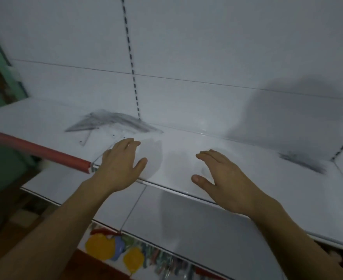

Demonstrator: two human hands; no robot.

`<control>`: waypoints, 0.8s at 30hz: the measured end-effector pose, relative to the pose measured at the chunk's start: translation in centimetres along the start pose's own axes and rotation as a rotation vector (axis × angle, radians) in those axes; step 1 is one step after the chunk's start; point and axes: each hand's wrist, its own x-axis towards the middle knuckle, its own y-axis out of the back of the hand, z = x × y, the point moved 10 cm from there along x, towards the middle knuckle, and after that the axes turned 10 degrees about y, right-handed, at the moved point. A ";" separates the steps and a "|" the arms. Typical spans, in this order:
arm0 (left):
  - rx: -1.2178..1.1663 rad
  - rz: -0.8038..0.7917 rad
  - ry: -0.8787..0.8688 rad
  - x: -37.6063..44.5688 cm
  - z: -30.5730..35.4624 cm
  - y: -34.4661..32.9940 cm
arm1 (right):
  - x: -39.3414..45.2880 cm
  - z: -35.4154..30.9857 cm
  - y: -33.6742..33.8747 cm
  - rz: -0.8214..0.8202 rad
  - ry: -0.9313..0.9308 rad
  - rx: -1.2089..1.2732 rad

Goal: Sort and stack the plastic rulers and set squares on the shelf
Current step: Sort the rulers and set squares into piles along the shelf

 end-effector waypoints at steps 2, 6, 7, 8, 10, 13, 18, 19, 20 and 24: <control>-0.001 0.026 0.035 0.9 -3.9 1.5 | 3.7 -2.6 -1.2 -0.042 0.040 -0.003; -0.023 0.040 0.058 4.4 -11.0 3.4 | 11.4 -6.7 -3.3 -0.089 0.082 -0.005; -0.014 0.033 0.056 5.7 -12.6 3.7 | 13.3 -7.4 -3.8 -0.091 0.078 0.006; -0.006 0.027 0.049 7.0 -14.2 4.0 | 15.1 -8.0 -4.4 -0.097 0.073 0.020; -0.018 0.025 0.030 9.8 -17.1 4.6 | 18.8 -9.1 -5.7 -0.118 0.066 0.041; -0.031 0.016 0.022 13.1 -20.7 4.3 | 23.2 -9.7 -7.8 -0.154 0.020 0.016; -0.061 -0.085 -0.196 17.6 -20.8 2.2 | 28.8 -7.2 -9.5 -0.126 -0.171 -0.078; -0.069 -0.111 -0.255 18.6 -20.0 1.8 | 29.9 -6.1 -9.3 -0.093 -0.218 -0.079; -0.070 -0.147 -0.305 19.6 -19.3 1.1 | 30.8 -5.1 -9.3 -0.066 -0.259 -0.078; -0.052 -0.240 -0.443 21.2 -17.1 -2.6 | 31.6 -2.4 -11.0 -0.022 -0.338 -0.122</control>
